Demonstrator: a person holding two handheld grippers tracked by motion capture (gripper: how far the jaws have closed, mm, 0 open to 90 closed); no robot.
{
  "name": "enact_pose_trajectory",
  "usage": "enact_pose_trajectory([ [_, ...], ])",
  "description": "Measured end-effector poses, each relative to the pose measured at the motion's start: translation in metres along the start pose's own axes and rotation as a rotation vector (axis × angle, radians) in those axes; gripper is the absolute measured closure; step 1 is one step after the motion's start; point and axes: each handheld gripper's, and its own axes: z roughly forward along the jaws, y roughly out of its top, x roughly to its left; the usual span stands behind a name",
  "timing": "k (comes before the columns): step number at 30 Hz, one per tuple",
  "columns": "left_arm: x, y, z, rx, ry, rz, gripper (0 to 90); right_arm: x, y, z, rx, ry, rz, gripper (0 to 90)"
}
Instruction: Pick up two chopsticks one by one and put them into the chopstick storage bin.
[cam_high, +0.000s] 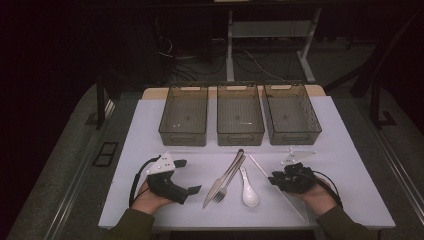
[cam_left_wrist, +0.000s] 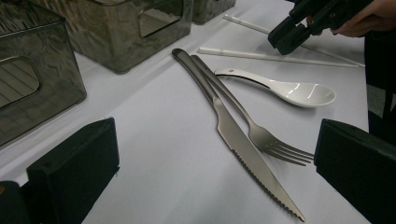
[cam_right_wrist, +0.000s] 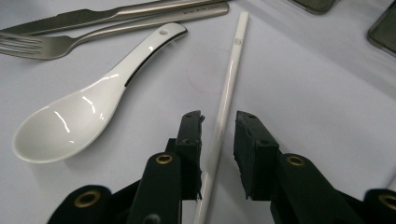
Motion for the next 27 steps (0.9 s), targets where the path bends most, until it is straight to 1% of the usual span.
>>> enact_pose_trajectory([
  [3,0.000,0.000,0.000,0.000,-0.002,0.000,0.0,-0.001,0.000,0.005,-0.001,-0.006,0.006,73.0],
  [5,0.000,0.000,0.000,0.001,-0.001,0.001,0.0,-0.001,0.001,0.011,0.015,-0.008,0.006,75.6],
  [7,0.000,0.000,0.000,0.000,-0.001,0.002,0.0,-0.001,0.001,0.012,0.018,-0.005,0.008,76.7],
  [10,0.000,0.000,0.001,0.000,-0.003,-0.001,0.0,0.001,-0.001,0.013,0.027,-0.018,-0.011,80.5],
  [12,0.000,0.000,0.001,0.003,-0.003,0.002,0.0,0.001,-0.001,0.013,0.029,-0.023,-0.017,81.0],
  [13,0.000,0.000,0.001,0.003,-0.003,0.003,0.0,0.003,-0.001,0.014,0.030,-0.037,-0.029,81.0],
  [15,0.000,0.000,0.002,0.004,-0.002,0.005,0.0,0.004,-0.001,0.014,0.030,-0.045,-0.031,81.2],
  [18,-0.001,0.000,0.002,0.005,-0.002,0.006,0.0,0.006,-0.001,0.014,0.030,-0.059,-0.003,82.3],
  [23,0.000,0.000,0.002,0.004,-0.002,0.006,0.0,0.008,0.000,0.014,0.032,-0.076,0.015,83.2],
  [27,0.000,0.000,0.001,0.002,-0.003,0.007,0.0,0.007,0.000,0.014,0.035,-0.074,0.024,83.9],
])
